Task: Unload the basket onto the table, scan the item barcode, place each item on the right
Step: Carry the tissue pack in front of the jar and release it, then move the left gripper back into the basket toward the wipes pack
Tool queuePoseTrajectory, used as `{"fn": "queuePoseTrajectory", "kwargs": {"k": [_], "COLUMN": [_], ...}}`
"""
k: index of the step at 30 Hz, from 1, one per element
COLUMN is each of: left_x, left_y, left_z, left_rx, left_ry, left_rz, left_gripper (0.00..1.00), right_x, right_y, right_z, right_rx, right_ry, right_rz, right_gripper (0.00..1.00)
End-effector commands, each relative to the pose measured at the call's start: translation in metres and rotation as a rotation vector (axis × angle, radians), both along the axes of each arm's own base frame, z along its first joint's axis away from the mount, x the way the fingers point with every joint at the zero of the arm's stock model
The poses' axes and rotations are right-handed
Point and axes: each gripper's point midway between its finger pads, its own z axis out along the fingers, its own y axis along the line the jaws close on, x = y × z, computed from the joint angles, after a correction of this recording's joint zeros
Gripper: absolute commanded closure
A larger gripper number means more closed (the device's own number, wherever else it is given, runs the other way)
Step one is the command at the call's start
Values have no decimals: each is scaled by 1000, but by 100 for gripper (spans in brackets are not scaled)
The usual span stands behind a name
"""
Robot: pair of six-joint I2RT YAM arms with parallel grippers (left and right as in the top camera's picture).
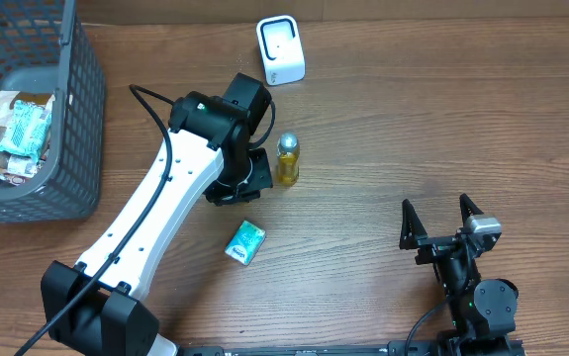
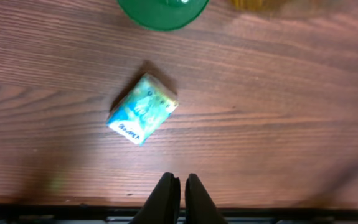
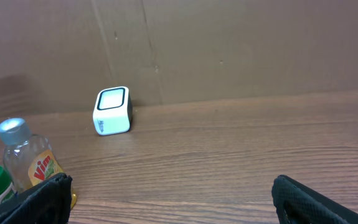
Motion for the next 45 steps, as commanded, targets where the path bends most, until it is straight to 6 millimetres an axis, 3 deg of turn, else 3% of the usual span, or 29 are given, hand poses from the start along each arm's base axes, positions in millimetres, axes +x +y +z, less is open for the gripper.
{"fn": "queuePoseTrajectory", "kwargs": {"k": [1,4,11,14,15,17,20,21,25,30,38,43,44,45], "left_x": [-7,-12,-14,-11,-11,-9,1,5,15,36,77,103,108,113], "left_y": [3,5,4,3,3,2,-3,-5,-6,7,38,89,100,113], "left_z": [4,4,4,4,4,4,5,5,11,53,165,221,229,239], "left_rx": [10,19,20,16,14,9,-7,-15,-26,-49,-80,105,150,206], "left_ry": [-11,11,14,5,2,-7,-52,-75,-124,-220,-546,-772,-807,-844], "left_rz": [-108,-107,-111,-111,-111,-111,-154,-192,-263,-245,-186,-92,-63,-26], "left_gripper": [93,95,79,54,52,53,78,82,85,95,95,87,82,70], "right_x": [0,0,0,0,0,0,0,0,0,0,0,0,0,0], "right_y": [1,1,1,1,1,1,1,1,1,1,1,1,1,1], "right_z": [-2,-2,-2,-2,-2,-2,-2,-2,-2,-2,-2,-2,-2,-2], "right_rx": [-4,-4,-4,-4,-4,-4,-4,-4,-4,-4,-4,-4,-4,-4], "right_ry": [-3,-3,-3,-3,-3,-3,-3,-3,-3,-3,-3,-3,-3,-3], "right_rz": [2,2,2,2,2,2,2,2,2,2,2,2,2,2], "right_gripper": [0,0,0,0,0,0,0,0,0,0,0,0,0,0]}}
